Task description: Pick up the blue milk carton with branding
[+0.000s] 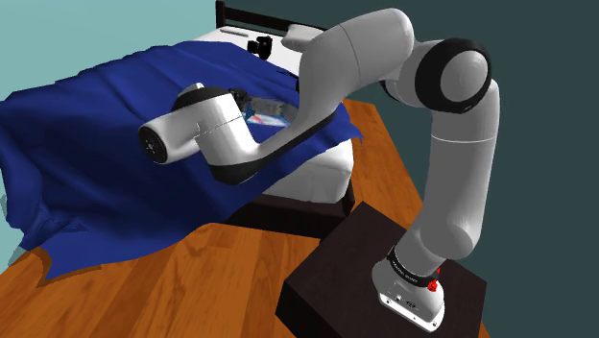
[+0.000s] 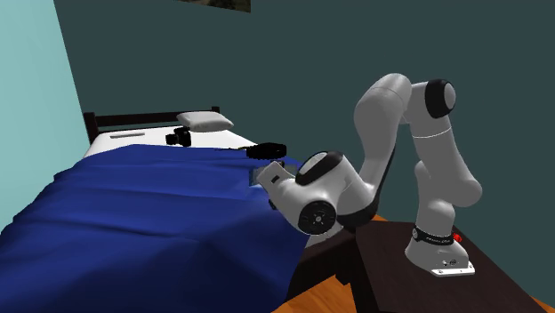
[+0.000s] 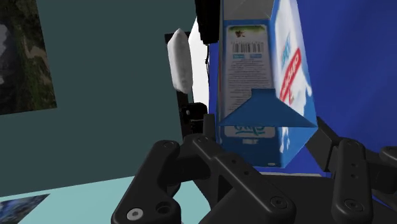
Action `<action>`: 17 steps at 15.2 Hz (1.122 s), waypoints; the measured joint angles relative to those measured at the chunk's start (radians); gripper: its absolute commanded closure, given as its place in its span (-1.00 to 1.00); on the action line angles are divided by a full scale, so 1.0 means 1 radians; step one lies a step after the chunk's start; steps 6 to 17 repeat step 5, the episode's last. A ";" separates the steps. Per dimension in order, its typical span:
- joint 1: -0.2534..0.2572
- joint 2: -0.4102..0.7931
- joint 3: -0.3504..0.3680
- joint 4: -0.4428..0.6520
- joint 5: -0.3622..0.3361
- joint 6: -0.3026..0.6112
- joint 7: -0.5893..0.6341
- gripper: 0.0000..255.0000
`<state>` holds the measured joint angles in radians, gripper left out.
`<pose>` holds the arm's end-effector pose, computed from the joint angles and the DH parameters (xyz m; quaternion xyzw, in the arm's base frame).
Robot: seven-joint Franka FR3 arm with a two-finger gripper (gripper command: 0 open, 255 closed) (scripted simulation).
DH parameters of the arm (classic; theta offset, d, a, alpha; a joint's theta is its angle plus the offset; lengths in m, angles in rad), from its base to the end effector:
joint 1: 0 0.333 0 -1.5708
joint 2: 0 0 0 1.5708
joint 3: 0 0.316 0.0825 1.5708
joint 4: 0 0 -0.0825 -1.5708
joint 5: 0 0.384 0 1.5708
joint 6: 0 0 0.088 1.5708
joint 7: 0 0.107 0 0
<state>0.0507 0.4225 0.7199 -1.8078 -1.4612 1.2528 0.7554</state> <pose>0.5360 0.2742 0.3937 0.7595 0.1127 0.1566 0.6212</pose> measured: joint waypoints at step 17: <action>-0.007 -0.035 0.008 0.014 0.008 -0.002 -0.044 1.00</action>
